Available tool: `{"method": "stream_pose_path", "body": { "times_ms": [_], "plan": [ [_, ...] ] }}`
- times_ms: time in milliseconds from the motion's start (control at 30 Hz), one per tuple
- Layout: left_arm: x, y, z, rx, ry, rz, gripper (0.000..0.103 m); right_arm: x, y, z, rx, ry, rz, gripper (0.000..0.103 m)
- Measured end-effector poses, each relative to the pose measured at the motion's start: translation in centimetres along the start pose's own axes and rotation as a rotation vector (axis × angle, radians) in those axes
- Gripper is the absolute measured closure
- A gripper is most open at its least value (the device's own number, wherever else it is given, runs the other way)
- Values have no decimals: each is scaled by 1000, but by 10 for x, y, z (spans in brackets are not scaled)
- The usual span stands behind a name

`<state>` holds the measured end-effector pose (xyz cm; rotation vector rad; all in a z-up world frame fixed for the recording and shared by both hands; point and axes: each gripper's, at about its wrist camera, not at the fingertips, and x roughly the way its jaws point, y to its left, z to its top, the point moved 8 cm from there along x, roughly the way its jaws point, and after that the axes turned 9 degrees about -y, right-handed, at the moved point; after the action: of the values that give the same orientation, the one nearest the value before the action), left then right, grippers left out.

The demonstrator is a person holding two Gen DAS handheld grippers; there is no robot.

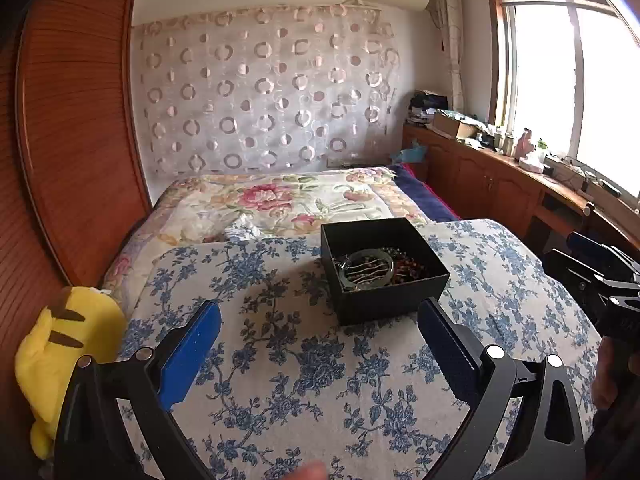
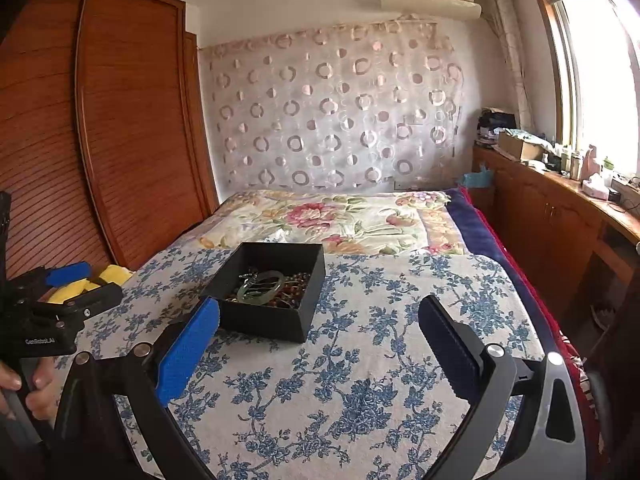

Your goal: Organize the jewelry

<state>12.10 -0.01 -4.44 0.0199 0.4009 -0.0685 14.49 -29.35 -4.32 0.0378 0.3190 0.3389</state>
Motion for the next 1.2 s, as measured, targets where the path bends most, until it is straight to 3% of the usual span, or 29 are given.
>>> {"method": "stream_pose_path", "body": {
  "times_ms": [1200],
  "plan": [
    [-12, -3, 2, -4, -19, 7, 8, 2, 8, -5, -5, -1, -1, 3]
  ]
}}
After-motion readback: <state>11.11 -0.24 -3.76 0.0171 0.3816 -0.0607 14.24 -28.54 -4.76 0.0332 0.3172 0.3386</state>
